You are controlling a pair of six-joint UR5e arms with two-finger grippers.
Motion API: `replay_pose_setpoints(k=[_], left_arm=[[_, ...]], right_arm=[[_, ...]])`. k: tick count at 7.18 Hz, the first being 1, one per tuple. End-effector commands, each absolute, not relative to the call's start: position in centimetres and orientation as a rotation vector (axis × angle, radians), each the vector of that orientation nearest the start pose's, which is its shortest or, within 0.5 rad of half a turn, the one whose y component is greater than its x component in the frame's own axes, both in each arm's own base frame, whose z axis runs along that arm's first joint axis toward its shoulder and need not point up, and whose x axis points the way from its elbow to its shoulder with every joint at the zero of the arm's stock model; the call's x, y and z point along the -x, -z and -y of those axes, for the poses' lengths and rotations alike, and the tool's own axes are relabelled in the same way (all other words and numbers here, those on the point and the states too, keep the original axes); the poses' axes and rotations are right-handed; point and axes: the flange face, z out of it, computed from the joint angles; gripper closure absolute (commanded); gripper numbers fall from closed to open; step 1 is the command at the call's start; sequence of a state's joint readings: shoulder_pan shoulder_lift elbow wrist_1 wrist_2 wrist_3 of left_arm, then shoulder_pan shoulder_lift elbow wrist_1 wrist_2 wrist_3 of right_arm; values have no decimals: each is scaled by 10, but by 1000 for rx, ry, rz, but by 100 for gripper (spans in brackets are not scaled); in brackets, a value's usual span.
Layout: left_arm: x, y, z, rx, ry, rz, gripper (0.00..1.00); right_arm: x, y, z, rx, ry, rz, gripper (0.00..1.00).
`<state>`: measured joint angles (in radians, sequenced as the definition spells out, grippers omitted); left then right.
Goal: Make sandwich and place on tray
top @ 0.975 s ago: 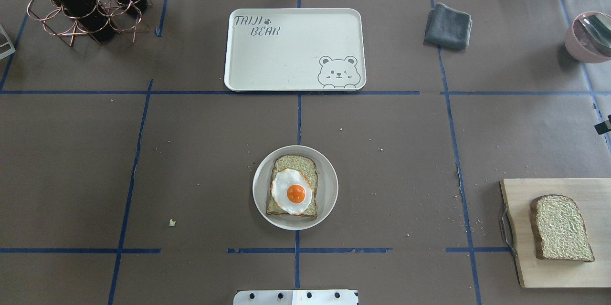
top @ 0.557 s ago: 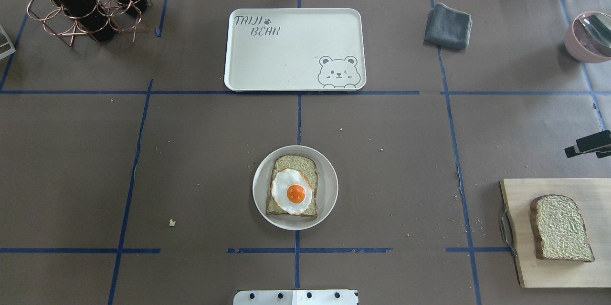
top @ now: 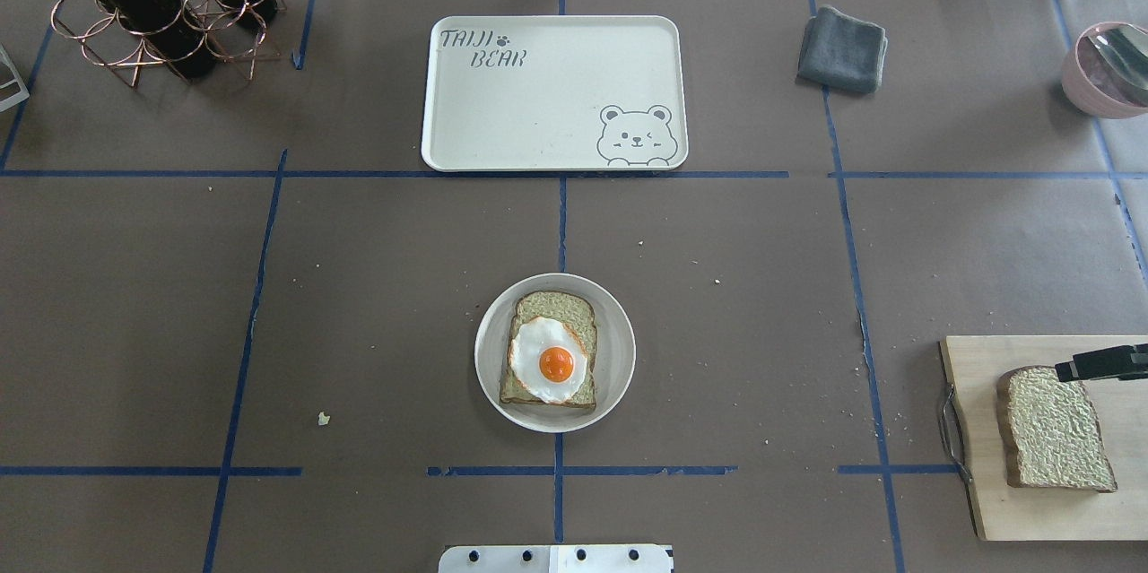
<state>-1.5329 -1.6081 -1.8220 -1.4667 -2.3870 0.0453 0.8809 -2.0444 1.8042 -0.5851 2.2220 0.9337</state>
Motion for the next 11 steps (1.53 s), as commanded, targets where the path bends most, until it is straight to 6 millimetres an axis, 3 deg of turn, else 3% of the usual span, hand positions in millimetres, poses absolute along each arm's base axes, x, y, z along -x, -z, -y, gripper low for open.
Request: replay_pose_setpoints(k=[1,2,3,5,7,8,10,11], left_arm=[[38,-521,505,-184,-149,-813,0],[38,-521,505,-186,-150,-811,0],[38,-521,505,-186,-150,-810,0],[38,-522,505,-184,-149,-810,0],[38,-522,505,-183,-148,-810,0],[38,-522,505,-183,-149,-811,0],[38,-522,505,-182,-147,-811,0],[38,-522,505,-182,-147,-810,0]], right_arm=[[139,-634,272,-31,2,959,9],[143,-650,264,-3,-30,982,15],[146,-654,259,-5,-24,1007,19],[151,-655,255,18,-18,1006,39],[161,-653,252,45,-23,1009,41],[160,-655,251,52,-31,1005,49],[161,-654,250,66,-48,1006,100],[161,-654,250,65,-47,1007,100]])
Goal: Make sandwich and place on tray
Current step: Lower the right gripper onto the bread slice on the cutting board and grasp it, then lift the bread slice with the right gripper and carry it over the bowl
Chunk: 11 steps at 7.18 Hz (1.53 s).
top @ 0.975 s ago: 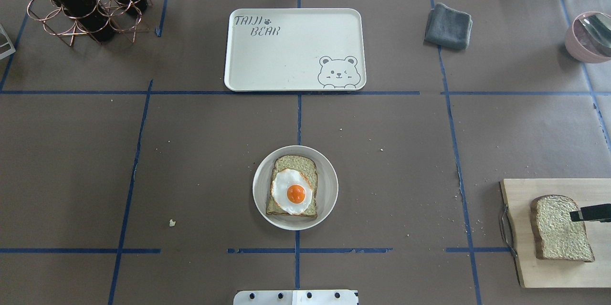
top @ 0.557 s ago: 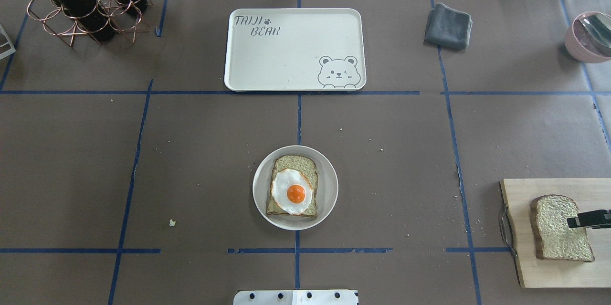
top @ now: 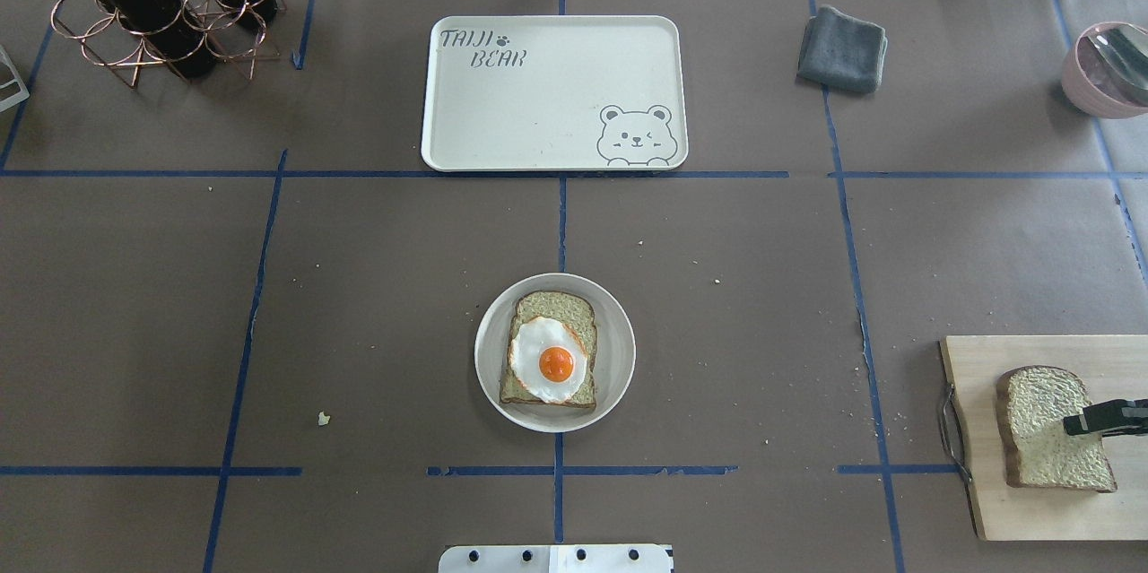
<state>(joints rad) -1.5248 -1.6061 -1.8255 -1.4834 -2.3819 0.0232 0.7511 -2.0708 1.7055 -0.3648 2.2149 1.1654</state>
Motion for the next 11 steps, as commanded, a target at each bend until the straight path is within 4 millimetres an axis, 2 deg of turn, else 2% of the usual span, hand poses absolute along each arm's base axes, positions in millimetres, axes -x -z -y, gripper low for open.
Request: replay_pose_setpoints(k=[1,3,5,6,7,8,10,11], left_arm=[[38,-522,505,-182,-147,-811,0],[39,-521,504,-184,-146,-811,0],[39,-521,504,-187,-148,-811,0],[39,-522,504,-184,-146,-813,0],[39,-521,504,-185,-147,-813,0],[38,-521,504,-185,-149,-813,0],[38,-522,505,-184,-150,-814,0],[38,-521,504,-185,-149,-814,0]], right_arm=[[161,-654,251,62,-49,1007,100],[157,-650,249,45,-43,1028,100],[147,-638,239,-14,0,1116,100],[149,-634,240,-25,8,1130,100],[153,-621,242,-42,-4,1198,100],[168,-598,255,-26,-65,1294,100],[224,-532,302,3,-84,1466,100],[273,-480,328,40,-84,1559,100]])
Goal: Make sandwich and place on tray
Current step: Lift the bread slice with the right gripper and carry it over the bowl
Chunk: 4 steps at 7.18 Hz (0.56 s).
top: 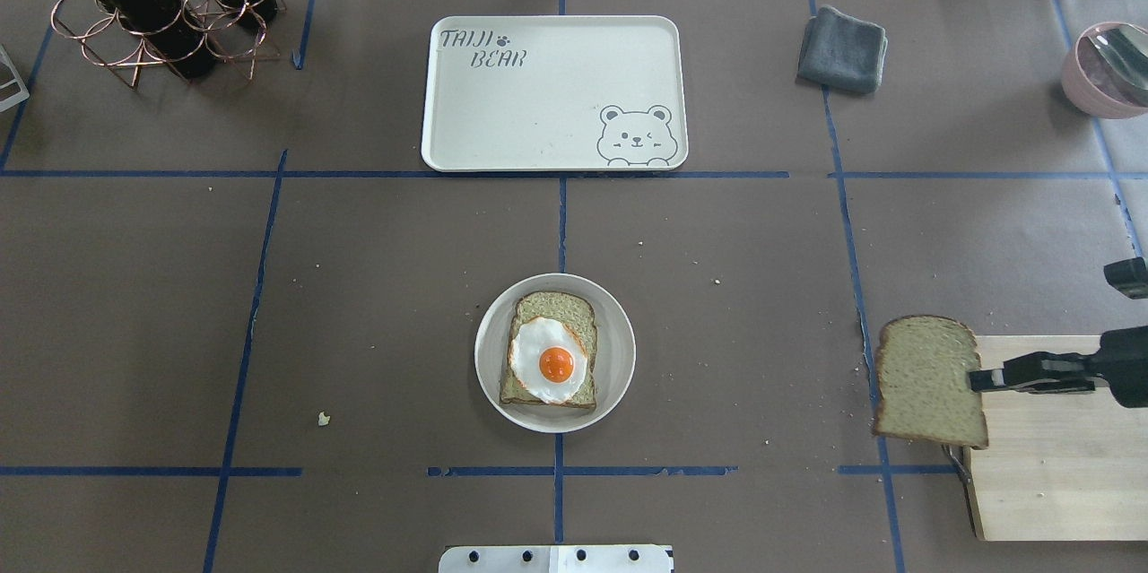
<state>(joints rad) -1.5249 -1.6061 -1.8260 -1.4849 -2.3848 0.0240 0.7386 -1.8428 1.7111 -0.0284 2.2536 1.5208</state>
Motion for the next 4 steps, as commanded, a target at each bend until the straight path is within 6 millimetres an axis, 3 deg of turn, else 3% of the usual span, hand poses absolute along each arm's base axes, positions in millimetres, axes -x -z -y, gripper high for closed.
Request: replay_pose_setpoints(k=[1,2,4], left_arm=[[38,-521,504,-185,-150,-814,0],[38,-521,504,-185,-149,-816,0],[38,-517,504,-193,-153,-816,0]], right_arm=[[326,-426,348,102,-85,1629,100],[374,-381,357,150,-94,1638,100],[493,-308,322,127,-179,1602,100]])
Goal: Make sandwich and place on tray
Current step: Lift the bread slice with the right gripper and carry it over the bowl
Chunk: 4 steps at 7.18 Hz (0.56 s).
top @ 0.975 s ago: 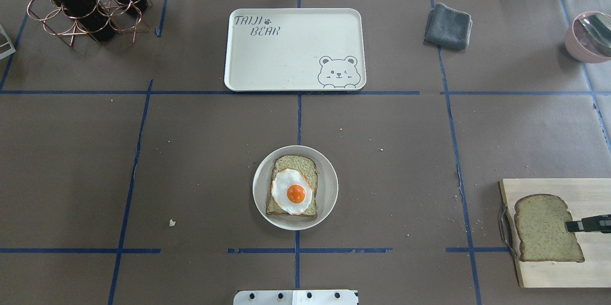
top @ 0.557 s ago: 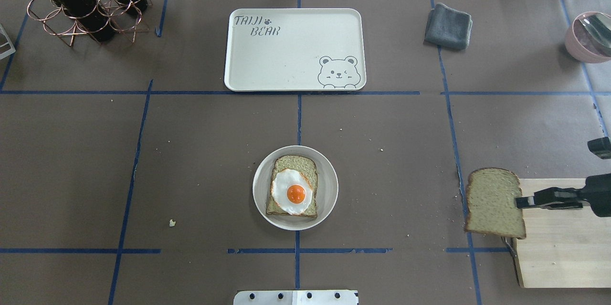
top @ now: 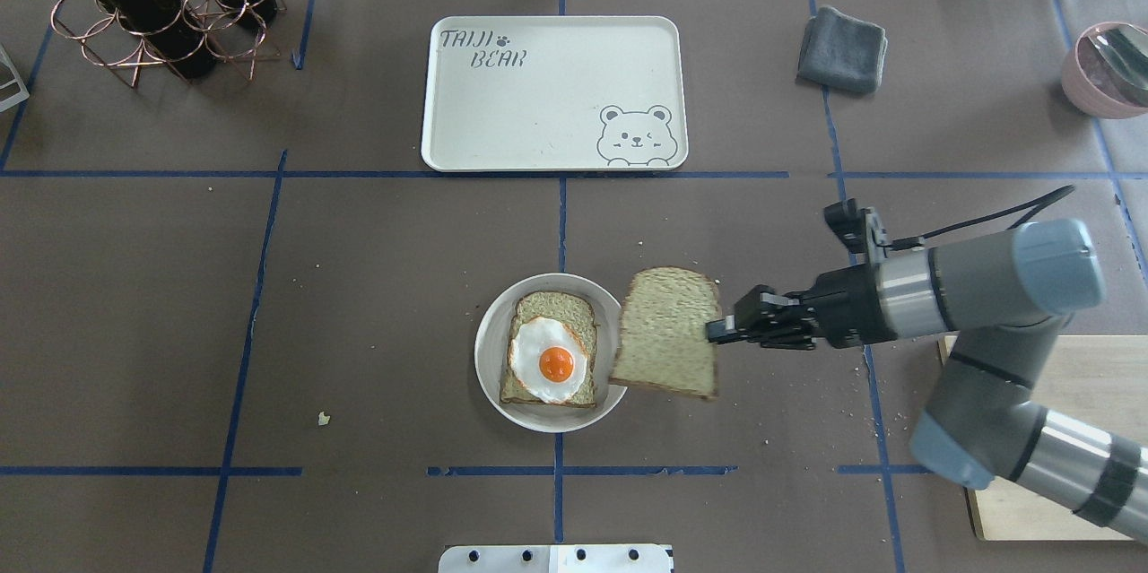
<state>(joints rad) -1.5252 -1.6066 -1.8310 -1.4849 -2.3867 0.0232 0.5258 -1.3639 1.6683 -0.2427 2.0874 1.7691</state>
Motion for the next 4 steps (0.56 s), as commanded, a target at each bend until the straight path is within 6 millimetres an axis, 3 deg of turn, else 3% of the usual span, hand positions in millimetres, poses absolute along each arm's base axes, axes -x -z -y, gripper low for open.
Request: replay_pose_setpoints(k=[1,4], left_arm=[[38,-517,505,-192,-152,-816,0],[37,-516,504,-193,-153,-817,0]], right_arm=[[518,-286,321,142,-190,1556,100],[528,-295,327,134,-194,1518,100]])
